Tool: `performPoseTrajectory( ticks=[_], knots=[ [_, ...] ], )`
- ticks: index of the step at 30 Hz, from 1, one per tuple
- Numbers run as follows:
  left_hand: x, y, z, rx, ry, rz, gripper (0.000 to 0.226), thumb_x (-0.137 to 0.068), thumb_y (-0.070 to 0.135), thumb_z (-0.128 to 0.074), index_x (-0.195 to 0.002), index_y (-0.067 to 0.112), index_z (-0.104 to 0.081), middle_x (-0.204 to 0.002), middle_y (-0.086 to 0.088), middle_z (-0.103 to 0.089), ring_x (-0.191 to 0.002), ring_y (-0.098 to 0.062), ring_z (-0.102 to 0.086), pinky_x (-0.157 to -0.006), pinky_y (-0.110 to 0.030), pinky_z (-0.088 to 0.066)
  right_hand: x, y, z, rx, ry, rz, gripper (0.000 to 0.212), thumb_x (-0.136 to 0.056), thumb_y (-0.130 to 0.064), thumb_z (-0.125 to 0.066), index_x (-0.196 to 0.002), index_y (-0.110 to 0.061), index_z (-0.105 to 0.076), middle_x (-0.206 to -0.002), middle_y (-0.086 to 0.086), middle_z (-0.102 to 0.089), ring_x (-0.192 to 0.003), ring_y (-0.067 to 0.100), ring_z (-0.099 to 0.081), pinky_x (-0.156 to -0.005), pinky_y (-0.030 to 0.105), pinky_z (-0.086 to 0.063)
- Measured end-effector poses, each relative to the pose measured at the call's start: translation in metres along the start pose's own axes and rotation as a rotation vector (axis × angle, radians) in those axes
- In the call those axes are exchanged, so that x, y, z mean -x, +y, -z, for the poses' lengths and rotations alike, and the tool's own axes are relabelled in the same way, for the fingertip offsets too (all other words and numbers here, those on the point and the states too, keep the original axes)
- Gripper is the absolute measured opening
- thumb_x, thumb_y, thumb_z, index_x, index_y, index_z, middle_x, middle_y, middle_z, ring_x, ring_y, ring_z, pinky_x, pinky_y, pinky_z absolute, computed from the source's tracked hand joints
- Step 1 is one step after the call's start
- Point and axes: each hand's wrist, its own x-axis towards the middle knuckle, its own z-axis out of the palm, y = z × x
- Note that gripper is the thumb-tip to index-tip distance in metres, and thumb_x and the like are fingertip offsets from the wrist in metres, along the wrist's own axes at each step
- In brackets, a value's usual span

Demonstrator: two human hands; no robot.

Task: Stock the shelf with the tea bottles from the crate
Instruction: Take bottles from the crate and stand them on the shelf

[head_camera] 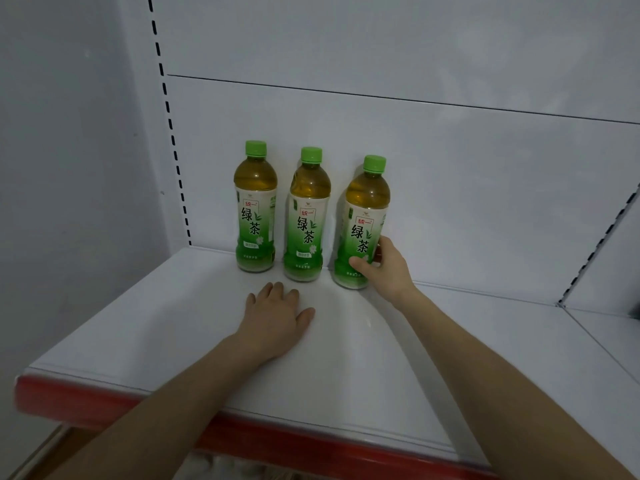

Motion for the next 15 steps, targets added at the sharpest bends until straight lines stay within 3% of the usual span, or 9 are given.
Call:
performPoseTrajectory(
  ticks=[4,8,10,15],
  knots=[
    [-0.001,-0.001,0.004,0.0,-0.032,-0.002,0.056,-0.096,0.047,-0.024,-0.14,0.012,-0.03,-0.15,-0.016,-0.023,-0.139,-0.031,-0.019,-0.114,-0.045,-0.018,0.004,-0.002,0.006,0.072,-0.051,0.009,0.053,-0.083,-0.019,-0.066,-0.127,-0.004,-0.041,-0.128,0.012,-0.054,-0.115,0.025,-0.052,-0.083,0.024,-0.04],
    [0.003,0.001,0.014,0.006,-0.083,0.029,0.053,-0.095,0.048,-0.028,-0.13,0.009,-0.04,-0.138,-0.016,-0.039,-0.127,-0.029,-0.036,-0.108,-0.044,-0.029,0.011,0.002,0.024,0.385,-0.222,-0.057,0.06,-0.086,-0.034,-0.061,-0.129,0.001,-0.038,-0.133,0.017,-0.048,-0.118,0.03,-0.048,-0.088,0.033,-0.041],
    [0.012,0.008,0.021,-0.052,-0.026,0.05,0.049,-0.095,0.047,-0.03,-0.122,0.008,-0.045,-0.129,-0.015,-0.046,-0.12,-0.029,-0.042,-0.105,-0.044,-0.031,0.016,0.006,0.034,0.525,-0.265,-0.032,0.063,-0.087,-0.041,-0.056,-0.13,0.001,-0.038,-0.135,0.017,-0.047,-0.121,0.032,-0.046,-0.093,0.035,-0.04],
    [0.067,0.028,0.033,-0.2,0.21,0.081,0.057,-0.095,0.05,-0.024,-0.138,0.014,-0.034,-0.144,-0.012,-0.036,-0.134,-0.027,-0.03,-0.111,-0.047,-0.018,0.032,-0.009,0.037,0.573,-0.284,0.228,0.049,-0.086,-0.046,-0.054,-0.118,-0.009,-0.053,-0.121,0.012,-0.059,-0.106,0.029,-0.055,-0.084,0.033,-0.046]
  ],
)
